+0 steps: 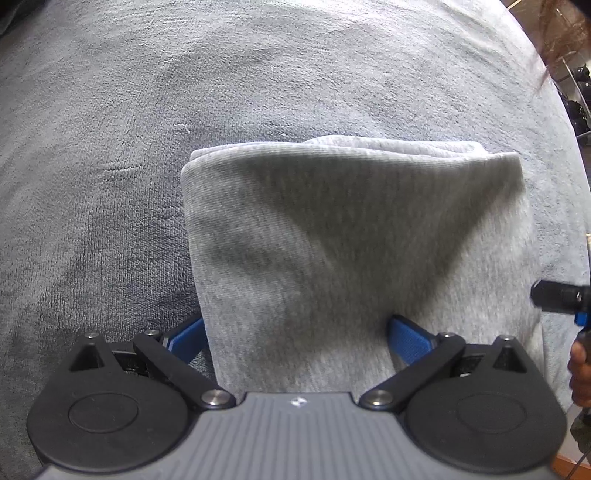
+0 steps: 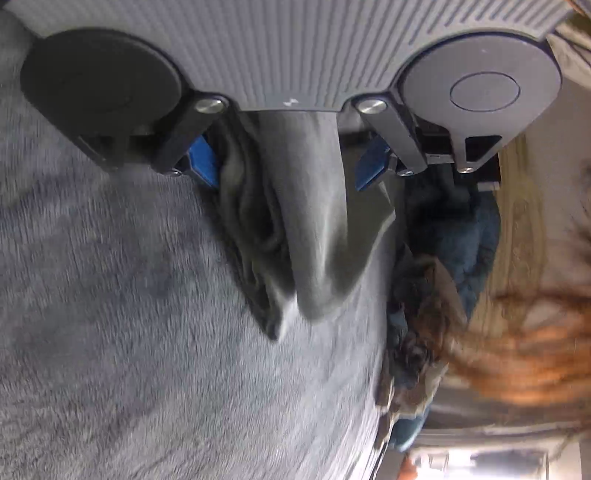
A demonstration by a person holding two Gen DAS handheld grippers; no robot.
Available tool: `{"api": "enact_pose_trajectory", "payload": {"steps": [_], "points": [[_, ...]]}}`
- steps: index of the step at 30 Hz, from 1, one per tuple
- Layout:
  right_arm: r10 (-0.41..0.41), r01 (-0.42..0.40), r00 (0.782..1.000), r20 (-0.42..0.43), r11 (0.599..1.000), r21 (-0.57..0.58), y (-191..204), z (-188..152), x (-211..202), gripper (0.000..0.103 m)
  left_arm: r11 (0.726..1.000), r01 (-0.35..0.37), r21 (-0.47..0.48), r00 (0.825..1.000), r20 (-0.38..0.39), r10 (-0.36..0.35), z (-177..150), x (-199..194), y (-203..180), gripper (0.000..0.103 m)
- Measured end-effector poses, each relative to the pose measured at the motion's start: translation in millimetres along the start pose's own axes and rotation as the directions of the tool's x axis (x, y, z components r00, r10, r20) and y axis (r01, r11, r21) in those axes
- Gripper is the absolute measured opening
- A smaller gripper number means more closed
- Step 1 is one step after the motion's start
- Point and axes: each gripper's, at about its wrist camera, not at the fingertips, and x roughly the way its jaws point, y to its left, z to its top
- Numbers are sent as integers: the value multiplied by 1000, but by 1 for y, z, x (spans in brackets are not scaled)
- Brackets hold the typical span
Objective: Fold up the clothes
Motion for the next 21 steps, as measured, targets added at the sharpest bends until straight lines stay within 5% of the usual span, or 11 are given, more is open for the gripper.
{"api": "enact_pose_trajectory", "payload": {"steps": [8,13,15,19,21], "points": [[-4,4,1000,20,1000,16,6,-12,0,84,997,-73,18,997,19,73,-19,-33,-3,94],[-126,150,970,208,983,-104,42,-33,-27,81,989,-136,65,982,138,126,-5,-56,-1,90],[-161,219,941,296,960,-175,60,-45,-38,74,989,-125,75,976,187,110,-6,-70,-19,87],[-187,245,946,265,948,-204,66,-56,-25,56,992,-61,108,972,231,35,3,-66,-45,83],[-209,263,946,249,942,-208,67,-59,-13,38,991,-18,136,972,233,-14,7,-62,-57,81]]}}
